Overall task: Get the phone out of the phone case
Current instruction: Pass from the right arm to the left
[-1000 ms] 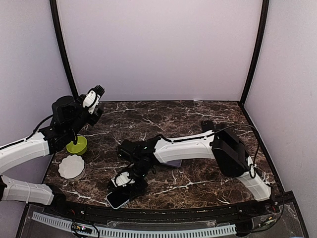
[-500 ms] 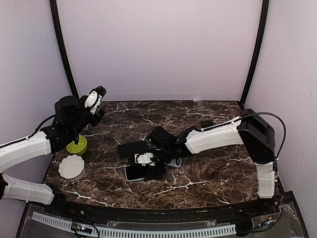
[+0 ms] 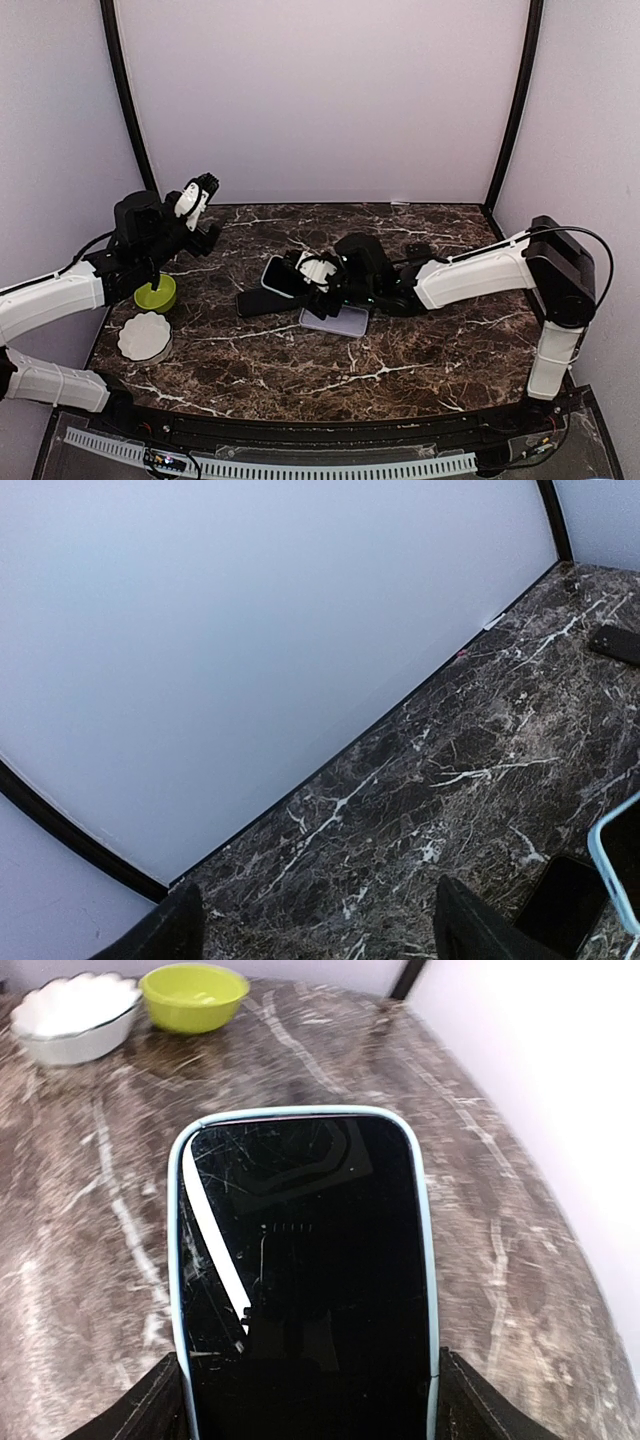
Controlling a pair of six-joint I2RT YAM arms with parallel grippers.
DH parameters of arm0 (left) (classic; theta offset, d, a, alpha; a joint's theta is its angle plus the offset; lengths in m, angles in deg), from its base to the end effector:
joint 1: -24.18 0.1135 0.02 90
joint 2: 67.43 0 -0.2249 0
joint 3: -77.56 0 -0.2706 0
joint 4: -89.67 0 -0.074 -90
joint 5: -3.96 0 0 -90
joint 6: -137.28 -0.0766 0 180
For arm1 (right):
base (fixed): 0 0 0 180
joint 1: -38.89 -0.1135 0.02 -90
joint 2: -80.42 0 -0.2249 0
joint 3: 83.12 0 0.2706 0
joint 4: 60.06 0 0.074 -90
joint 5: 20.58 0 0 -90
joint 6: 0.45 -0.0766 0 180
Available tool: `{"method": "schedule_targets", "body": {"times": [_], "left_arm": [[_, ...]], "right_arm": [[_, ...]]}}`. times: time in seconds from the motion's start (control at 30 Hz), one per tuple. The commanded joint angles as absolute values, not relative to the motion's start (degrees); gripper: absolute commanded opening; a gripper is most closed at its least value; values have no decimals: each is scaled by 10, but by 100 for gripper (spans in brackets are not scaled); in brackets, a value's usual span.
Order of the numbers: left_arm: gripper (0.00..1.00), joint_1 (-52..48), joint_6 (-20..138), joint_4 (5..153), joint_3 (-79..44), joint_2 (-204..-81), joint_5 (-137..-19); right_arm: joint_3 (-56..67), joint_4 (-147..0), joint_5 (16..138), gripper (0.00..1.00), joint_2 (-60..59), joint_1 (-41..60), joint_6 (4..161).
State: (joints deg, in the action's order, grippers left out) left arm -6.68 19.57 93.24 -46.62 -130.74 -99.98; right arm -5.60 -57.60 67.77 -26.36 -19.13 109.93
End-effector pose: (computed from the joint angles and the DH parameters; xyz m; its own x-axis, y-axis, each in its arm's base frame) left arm 0.2973 -0.1561 0.2690 0.0836 0.4758 -0.8756 0.2854 0.8304 0.4785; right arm 0.2431 0.3851 0.1287 0.0667 -0.5505 -0.8322 -0.8652 0.3835 -0.3230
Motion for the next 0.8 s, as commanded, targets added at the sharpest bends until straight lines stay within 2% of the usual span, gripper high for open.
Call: {"method": "schedule_targets", "body": {"times": [0.0,0.13,0.3,0.53,0.77], "left_arm": [[87,-63,219,925,-450,-1308,-967],[95,-63,247,927,-448,-1306,-955],[97,-63,289,915,-447,-1291,-885],[92,-63,360,866,-407,-1298,-759],[83,-63,429,848,-377,-1321,-626]], "right_arm": [[-89,-429,594,30,-212,-185,1059],[-103,-398,553,22,-200,-179,1037],[-124,-370,555,18,-178,-168,1016],[-133,-350,554,16,-156,-161,1021],[-131,-302,559,13,-142,-160,1038]]}}
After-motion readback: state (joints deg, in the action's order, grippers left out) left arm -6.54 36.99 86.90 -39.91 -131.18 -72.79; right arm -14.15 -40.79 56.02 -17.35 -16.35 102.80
